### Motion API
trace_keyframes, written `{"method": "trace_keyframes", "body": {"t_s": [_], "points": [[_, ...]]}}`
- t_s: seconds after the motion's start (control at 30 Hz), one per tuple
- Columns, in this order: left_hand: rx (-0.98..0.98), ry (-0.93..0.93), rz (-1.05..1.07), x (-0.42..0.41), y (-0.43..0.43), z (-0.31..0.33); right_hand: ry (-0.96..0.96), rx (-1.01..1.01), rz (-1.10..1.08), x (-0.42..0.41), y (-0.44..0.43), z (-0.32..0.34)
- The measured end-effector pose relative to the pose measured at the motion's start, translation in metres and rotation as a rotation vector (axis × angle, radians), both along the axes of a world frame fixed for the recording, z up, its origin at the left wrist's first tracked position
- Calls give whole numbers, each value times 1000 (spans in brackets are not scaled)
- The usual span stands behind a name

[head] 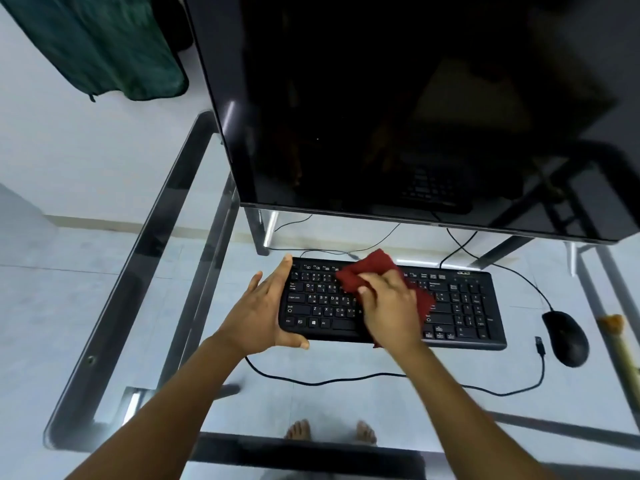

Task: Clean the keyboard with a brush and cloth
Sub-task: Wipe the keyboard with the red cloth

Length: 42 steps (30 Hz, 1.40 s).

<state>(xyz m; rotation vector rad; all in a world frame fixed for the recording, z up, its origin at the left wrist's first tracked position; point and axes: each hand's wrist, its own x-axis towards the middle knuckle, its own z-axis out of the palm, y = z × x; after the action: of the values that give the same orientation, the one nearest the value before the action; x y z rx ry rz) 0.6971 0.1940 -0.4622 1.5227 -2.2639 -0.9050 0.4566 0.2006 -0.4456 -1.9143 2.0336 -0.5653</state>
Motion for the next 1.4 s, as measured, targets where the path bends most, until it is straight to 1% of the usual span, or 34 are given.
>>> {"method": "trace_keyframes", "body": {"t_s": [0.07,0.13,0.2,0.23,0.27,0.33,0.4,0.43,0.47,0.53,0.57,0.6,0.63,0.7,0.77,0.8,0.83,0.87,0.97,1.0,1.03,1.07,1.13,1.17,1.2,1.23,1.27,1.33,1.37,1.4], "points": [[-1,-19,4,0,-1,-1,72,30,-1,33,12,-2],[1,-27,0,0,0,-1,116,-18,51,47,19,-1],[17,-25,1,0,0,1,112,-81,120,31,12,-3],[21,-23,1,0,0,2,92,-87,119,17,7,-4],[22,-22,0,0,1,2,76,-77,81,1,2,-6],[16,-22,0,0,1,3,27,-64,-68,-23,-4,-7],[11,-19,5,-1,1,2,18,-38,-159,-19,-1,-6],[13,-18,7,-1,1,1,30,-35,-124,-6,3,-7],[14,-21,6,-1,1,0,43,-50,-36,11,9,-6],[2,-55,0,-1,1,-1,60,-95,238,42,25,-6],[-5,-80,-8,0,1,-1,65,-96,339,47,30,-6],[-9,-114,-17,1,0,0,60,-85,375,43,29,-5],[-18,-168,-28,1,0,3,58,-70,336,31,24,-3],[-79,-301,-60,-3,0,8,59,-33,132,-5,12,-4],[-156,-348,-75,-16,1,17,43,-33,-72,-45,5,-5],[-175,-348,-87,-27,2,21,21,-32,-113,-56,6,-5],[-182,-345,-104,-39,1,25,9,-30,-108,-56,8,-4],[-185,-333,-125,-54,0,27,17,-25,-57,-50,11,-2],[-148,-300,-174,-94,-4,25,102,-2,208,-34,28,1],[-122,-303,-185,-103,-5,21,96,-15,231,-42,26,2],[-109,-321,-190,-110,-5,18,68,-23,177,-54,21,4],[-110,-346,-190,-115,-4,15,41,-30,64,-70,15,3],[-121,-370,-184,-119,-2,11,-41,-29,-232,-97,6,2],[-119,-364,-179,-121,-2,11,-66,-23,-344,-101,4,0],[-116,-358,-175,-122,-1,10,-72,-20,-383,-95,3,-1],[-114,-355,-171,-122,-2,11,-70,-9,-353,-81,4,0],[-113,-350,-166,-122,-2,11,-68,10,-255,-64,8,1],[-106,-332,-156,-121,-2,11,13,21,63,-46,22,-2],[-98,-329,-155,-120,-2,12,69,16,174,-51,26,-3],[-91,-332,-154,-120,-1,13,96,2,203,-66,25,-2]]}}
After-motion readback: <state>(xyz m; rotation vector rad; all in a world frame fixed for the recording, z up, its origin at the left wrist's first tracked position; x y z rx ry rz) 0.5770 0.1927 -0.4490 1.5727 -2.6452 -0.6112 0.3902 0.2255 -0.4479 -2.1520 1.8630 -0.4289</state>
